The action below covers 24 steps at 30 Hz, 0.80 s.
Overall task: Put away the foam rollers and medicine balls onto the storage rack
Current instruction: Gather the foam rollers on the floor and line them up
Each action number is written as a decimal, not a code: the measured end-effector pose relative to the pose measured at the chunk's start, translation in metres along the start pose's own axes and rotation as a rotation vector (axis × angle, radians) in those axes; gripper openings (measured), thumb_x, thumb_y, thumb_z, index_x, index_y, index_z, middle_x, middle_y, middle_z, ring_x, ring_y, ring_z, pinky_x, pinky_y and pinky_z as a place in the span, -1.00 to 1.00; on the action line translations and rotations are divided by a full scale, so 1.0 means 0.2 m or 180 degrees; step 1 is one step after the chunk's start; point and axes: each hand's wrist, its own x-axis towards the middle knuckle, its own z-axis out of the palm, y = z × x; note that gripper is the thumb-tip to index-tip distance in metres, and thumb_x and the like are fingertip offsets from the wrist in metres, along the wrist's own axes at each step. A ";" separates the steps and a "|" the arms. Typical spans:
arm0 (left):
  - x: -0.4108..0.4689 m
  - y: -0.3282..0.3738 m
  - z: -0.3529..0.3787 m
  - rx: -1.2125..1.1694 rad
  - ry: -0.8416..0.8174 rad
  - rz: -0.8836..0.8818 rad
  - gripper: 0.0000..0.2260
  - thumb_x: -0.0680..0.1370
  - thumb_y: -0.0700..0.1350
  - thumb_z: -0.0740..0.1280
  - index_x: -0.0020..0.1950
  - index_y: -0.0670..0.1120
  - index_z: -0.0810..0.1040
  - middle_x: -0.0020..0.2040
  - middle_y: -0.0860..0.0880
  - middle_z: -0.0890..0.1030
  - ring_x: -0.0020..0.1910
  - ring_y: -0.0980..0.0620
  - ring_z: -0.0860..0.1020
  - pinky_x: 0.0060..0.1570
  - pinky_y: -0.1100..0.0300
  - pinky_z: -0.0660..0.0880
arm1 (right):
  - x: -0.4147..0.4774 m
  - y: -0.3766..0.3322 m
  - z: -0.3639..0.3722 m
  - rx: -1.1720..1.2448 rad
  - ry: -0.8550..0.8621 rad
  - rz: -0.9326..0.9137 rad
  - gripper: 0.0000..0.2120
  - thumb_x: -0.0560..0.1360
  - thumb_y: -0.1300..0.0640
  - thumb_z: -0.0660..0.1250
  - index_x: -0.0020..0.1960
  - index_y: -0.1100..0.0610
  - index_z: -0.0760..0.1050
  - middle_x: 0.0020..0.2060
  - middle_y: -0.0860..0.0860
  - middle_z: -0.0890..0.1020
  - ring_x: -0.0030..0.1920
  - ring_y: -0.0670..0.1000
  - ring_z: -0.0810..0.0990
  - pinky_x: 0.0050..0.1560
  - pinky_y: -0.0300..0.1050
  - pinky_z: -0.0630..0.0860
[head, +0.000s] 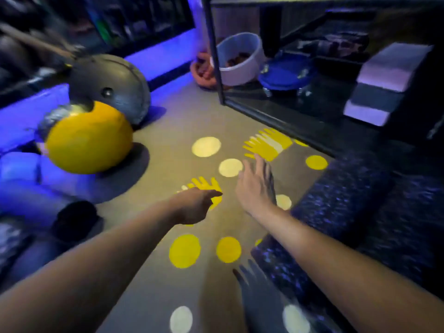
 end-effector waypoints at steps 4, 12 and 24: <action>-0.41 -0.47 -0.21 0.0308 -0.0085 -0.1177 -0.50 0.63 -0.25 0.18 0.58 -0.03 0.31 0.44 -0.14 0.51 0.40 -0.14 0.47 0.30 0.13 0.39 | 0.08 -0.50 0.19 -0.0022 -0.0469 -0.0750 -0.62 0.61 0.14 0.07 0.39 0.16 0.40 0.47 0.18 0.31 0.46 0.25 0.27 0.45 0.12 0.22; -1.35 -1.21 -0.13 -0.0451 0.0613 -0.2962 -0.78 0.61 -0.12 0.33 0.25 -0.07 0.53 0.28 -0.27 0.59 0.29 -0.23 0.56 0.02 0.09 0.39 | -0.14 -1.24 0.50 -0.0381 -0.1331 -0.1902 -0.64 0.63 0.09 0.17 0.41 0.13 0.38 0.39 0.13 0.35 0.40 0.18 0.32 0.38 0.07 0.32; -1.38 -2.32 0.36 -0.0912 0.1427 -0.2960 -0.30 0.56 0.12 0.41 0.57 -0.17 0.26 0.49 -0.26 0.40 0.47 -0.19 0.36 0.38 0.09 0.29 | -0.43 -1.67 1.09 -0.0573 -0.2018 -0.2012 -0.45 0.65 -0.09 0.17 0.54 0.14 0.16 0.47 0.11 0.25 0.47 0.18 0.24 0.45 0.08 0.29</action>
